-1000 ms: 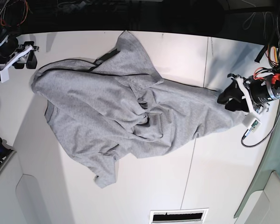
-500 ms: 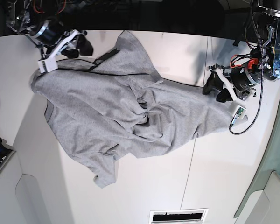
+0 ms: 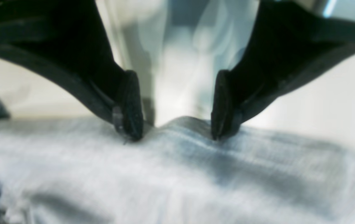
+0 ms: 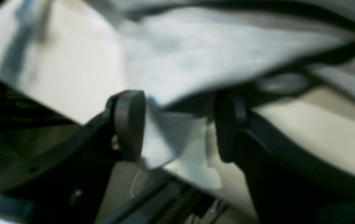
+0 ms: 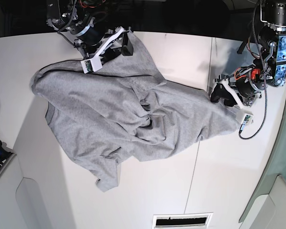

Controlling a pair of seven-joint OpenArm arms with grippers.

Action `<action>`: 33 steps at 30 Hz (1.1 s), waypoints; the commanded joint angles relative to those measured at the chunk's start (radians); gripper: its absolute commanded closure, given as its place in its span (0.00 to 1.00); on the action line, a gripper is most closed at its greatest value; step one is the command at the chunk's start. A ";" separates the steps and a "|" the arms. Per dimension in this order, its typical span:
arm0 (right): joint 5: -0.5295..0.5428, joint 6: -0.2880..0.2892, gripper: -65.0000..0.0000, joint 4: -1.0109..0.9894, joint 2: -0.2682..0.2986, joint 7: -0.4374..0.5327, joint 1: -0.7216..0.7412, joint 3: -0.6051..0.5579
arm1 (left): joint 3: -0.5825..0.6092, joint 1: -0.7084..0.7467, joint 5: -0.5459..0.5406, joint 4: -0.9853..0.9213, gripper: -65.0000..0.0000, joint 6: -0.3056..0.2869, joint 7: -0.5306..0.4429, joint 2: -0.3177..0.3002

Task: Layout the t-shirt on the table in an organized manner, then fold the t-shirt properly
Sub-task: 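Release, then regrasp the shirt's shoulder edge with the right gripper, then drag the shirt apart with both grippers to spread it flat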

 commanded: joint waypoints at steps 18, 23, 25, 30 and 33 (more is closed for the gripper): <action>0.065 0.131 1.00 -0.125 -0.005 -0.047 0.118 0.007 | -0.006 -0.093 0.120 -0.035 1.00 0.042 -0.090 -0.038; 0.083 0.131 1.00 0.011 0.046 -0.058 0.072 0.019 | -0.006 -0.151 0.119 -0.035 1.00 0.040 -0.072 -0.133; 0.084 0.130 1.00 0.055 0.085 -0.058 0.050 0.019 | -0.006 -0.166 0.118 -0.035 1.00 0.037 -0.055 -0.159; 0.084 0.130 1.00 0.114 0.169 -0.058 0.000 0.019 | -0.006 -0.174 0.118 -0.035 1.00 0.026 -0.051 -0.200; 0.100 0.130 1.00 0.127 0.202 -0.058 -0.036 0.019 | -0.006 -0.174 0.119 -0.035 1.00 0.026 -0.046 -0.227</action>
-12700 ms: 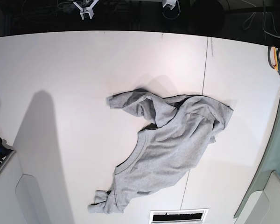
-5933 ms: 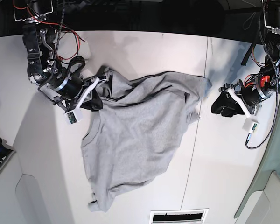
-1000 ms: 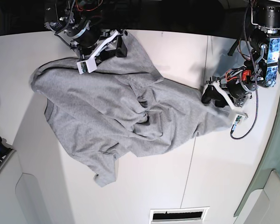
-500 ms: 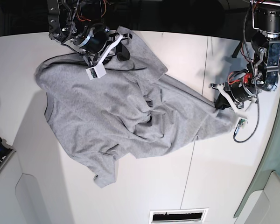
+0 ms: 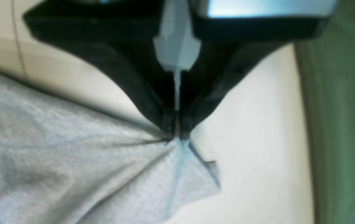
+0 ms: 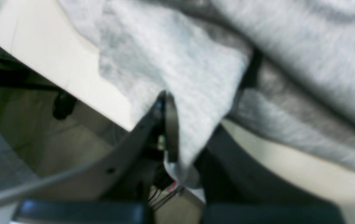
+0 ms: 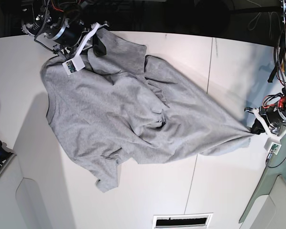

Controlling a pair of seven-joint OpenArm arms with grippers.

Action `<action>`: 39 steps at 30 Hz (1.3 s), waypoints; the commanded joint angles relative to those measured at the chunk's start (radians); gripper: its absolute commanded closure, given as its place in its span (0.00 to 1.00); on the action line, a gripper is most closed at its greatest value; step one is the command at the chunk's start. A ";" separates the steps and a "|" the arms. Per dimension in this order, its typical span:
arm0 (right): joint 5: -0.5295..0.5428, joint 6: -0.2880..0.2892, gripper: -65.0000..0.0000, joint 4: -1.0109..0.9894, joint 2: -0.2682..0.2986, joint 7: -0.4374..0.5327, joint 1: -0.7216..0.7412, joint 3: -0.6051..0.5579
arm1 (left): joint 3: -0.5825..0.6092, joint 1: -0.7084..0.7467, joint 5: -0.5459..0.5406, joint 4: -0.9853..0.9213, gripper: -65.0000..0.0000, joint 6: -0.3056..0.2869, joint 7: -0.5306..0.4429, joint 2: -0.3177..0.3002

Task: Layout the t-shirt on the table in an organized manner, then fold the t-shirt properly
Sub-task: 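Drag the shirt apart with both grippers to spread it flat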

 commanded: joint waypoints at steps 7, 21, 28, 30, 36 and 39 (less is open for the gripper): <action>0.039 0.007 1.00 0.055 0.068 0.014 -0.068 0.023 | -0.008 -0.021 0.000 0.015 1.00 -0.068 -0.012 -0.074; 0.141 0.008 1.00 0.067 0.164 -0.001 -0.082 0.180 | -0.008 -0.024 0.066 0.015 1.00 -0.135 -0.029 -0.118; 0.181 0.007 0.62 0.068 0.163 0.000 -0.076 0.192 | -0.008 -0.024 -0.150 0.016 0.64 -0.153 0.070 -0.118; 0.195 0.005 0.62 0.068 0.163 0.000 -0.065 0.224 | -0.008 -0.024 -0.248 0.018 0.64 -0.192 0.159 -0.119; 0.232 -0.025 0.62 0.066 0.164 0.005 0.016 0.378 | -0.008 0.012 -0.586 0.060 0.64 -0.252 0.333 -0.118; 0.213 -0.031 0.62 0.048 0.164 0.009 0.084 0.420 | -0.008 0.044 -0.591 0.089 0.64 -0.252 0.333 -0.112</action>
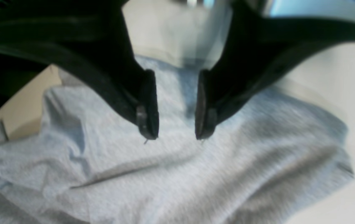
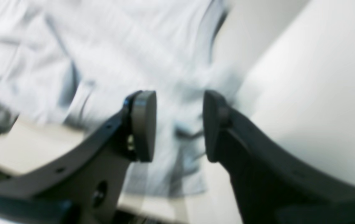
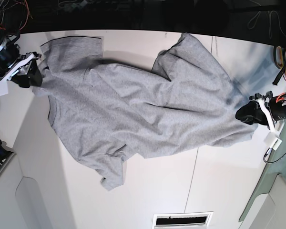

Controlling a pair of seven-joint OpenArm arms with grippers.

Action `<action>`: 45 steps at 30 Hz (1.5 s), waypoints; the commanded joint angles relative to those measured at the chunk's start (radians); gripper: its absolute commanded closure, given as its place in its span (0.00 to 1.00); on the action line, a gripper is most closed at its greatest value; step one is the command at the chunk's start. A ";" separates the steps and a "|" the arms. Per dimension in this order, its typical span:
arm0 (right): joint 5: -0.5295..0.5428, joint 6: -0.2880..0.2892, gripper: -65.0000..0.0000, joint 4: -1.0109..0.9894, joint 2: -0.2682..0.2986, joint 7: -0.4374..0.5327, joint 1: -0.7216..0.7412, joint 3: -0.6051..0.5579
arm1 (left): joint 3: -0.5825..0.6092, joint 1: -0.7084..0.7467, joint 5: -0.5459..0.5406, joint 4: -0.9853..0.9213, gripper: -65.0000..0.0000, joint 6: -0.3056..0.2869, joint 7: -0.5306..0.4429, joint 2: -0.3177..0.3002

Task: Layout the t-shirt on the table in an organized manner, then fold the t-shirt properly
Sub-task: 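Drag the shirt apart with both grippers to spread it flat, then regrasp the shirt edges and pull them outward to smooth the body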

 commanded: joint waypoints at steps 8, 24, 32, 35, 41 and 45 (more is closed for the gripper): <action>-0.014 0.002 0.62 -0.200 0.019 0.047 0.230 0.008 | -0.009 0.062 -0.010 0.032 0.64 -0.009 -0.006 0.005; -0.129 0.029 0.62 -0.802 0.017 0.177 0.562 -0.180 | -0.011 0.209 0.257 0.031 0.42 0.133 -0.086 0.083; -0.126 0.030 0.62 -0.803 -0.012 0.177 0.562 -0.335 | -0.011 0.208 0.266 0.031 0.42 0.154 -0.106 0.192; -0.126 0.037 0.71 -0.800 -0.026 0.179 0.565 -0.336 | -0.011 0.199 0.266 0.031 0.42 0.154 -0.124 0.224; -0.173 0.058 1.00 -0.799 -0.017 0.244 0.573 -0.333 | -0.011 0.178 0.356 0.031 1.00 0.154 -0.151 0.271; -0.208 0.059 1.00 -0.798 0.006 0.244 0.612 -0.309 | -0.011 0.146 0.427 0.032 1.00 0.155 -0.154 0.248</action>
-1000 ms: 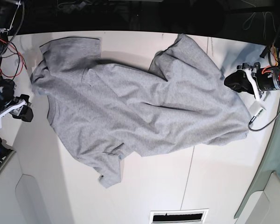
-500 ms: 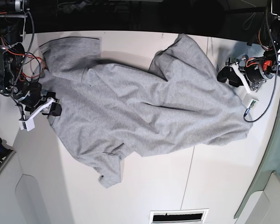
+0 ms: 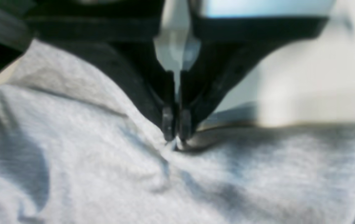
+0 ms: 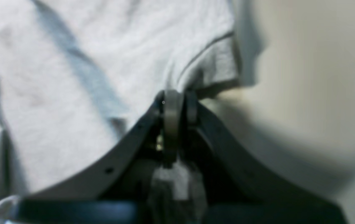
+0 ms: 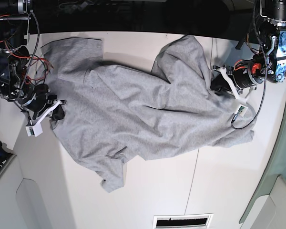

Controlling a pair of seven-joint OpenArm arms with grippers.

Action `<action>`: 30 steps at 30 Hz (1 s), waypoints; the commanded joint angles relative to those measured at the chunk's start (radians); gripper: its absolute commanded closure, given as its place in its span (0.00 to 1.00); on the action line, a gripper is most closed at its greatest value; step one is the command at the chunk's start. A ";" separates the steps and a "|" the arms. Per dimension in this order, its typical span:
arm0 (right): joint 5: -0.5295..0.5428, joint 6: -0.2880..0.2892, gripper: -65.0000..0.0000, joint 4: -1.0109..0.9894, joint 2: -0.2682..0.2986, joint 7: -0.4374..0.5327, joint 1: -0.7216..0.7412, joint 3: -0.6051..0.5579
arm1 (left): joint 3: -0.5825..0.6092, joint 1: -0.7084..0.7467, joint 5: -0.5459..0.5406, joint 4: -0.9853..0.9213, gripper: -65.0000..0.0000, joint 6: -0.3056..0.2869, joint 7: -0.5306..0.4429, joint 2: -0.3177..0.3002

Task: Layout the t-shirt on the table in an organized manner, then fold the t-shirt properly
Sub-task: 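Regrasp the shirt edges and pull them outward to smooth the body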

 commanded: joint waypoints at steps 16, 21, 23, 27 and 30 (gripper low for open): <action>0.019 0.000 1.00 0.019 0.172 0.027 0.121 0.050 | -0.006 -0.076 -0.018 0.017 1.00 -0.120 0.066 -0.245; 0.109 -0.003 0.59 0.019 0.150 -0.011 0.106 0.050 | -0.003 -0.076 -0.214 0.017 0.72 -0.132 0.096 -0.208; 0.115 -0.003 0.55 0.019 0.142 -0.026 0.105 0.050 | -0.003 -0.076 -0.232 0.017 0.62 -0.136 0.113 -0.169; 0.114 -0.003 0.55 0.019 0.129 -0.040 0.105 0.050 | -0.003 -0.073 -0.231 0.017 0.58 -0.135 0.132 -0.077; 0.122 -0.003 0.55 0.019 0.129 -0.060 0.105 0.051 | -0.003 -0.073 -0.233 0.017 0.58 -0.135 0.173 -0.048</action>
